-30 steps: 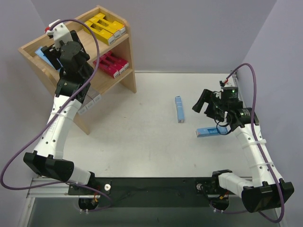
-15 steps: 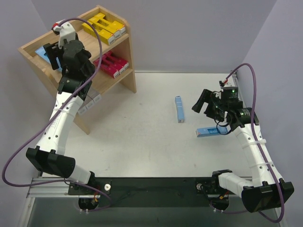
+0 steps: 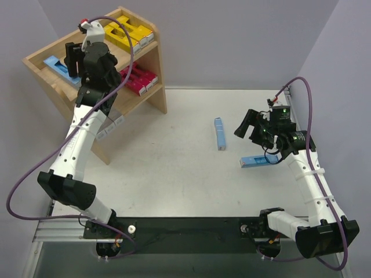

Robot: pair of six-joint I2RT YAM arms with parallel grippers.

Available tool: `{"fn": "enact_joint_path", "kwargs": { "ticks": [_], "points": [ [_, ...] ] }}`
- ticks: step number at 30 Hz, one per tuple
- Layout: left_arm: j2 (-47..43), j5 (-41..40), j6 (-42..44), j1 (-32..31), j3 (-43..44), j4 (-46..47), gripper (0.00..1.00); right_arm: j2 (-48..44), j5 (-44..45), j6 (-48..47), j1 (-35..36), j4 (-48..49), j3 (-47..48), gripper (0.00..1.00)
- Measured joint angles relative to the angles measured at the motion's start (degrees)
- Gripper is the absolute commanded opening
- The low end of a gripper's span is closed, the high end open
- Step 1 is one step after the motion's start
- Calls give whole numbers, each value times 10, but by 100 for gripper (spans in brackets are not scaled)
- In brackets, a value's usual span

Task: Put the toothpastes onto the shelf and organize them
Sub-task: Adjust the toothpaste on the shelf.

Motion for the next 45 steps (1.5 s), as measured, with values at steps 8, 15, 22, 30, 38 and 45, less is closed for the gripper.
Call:
{"fn": "enact_joint_path", "kwargs": {
  "ticks": [8, 15, 22, 30, 38, 45],
  "points": [
    [23, 4, 22, -37, 79, -10, 67, 3, -1, 0, 0, 0, 0, 90],
    [10, 5, -37, -59, 40, -2, 52, 3, -1, -2, 0, 0, 0, 90],
    [9, 7, -118, -56, -26, 13, 45, 3, -1, -3, 0, 0, 0, 90],
    [6, -11, -159, -24, -69, 105, 43, 4, -1, -4, 0, -2, 0, 90],
    [5, -47, -130, -19, -93, 182, 43, 10, -1, -5, 0, -3, 0, 90],
    [-6, -66, -108, 3, -111, 205, 42, 11, -1, -11, 0, -3, 0, 90]
  ]
}}
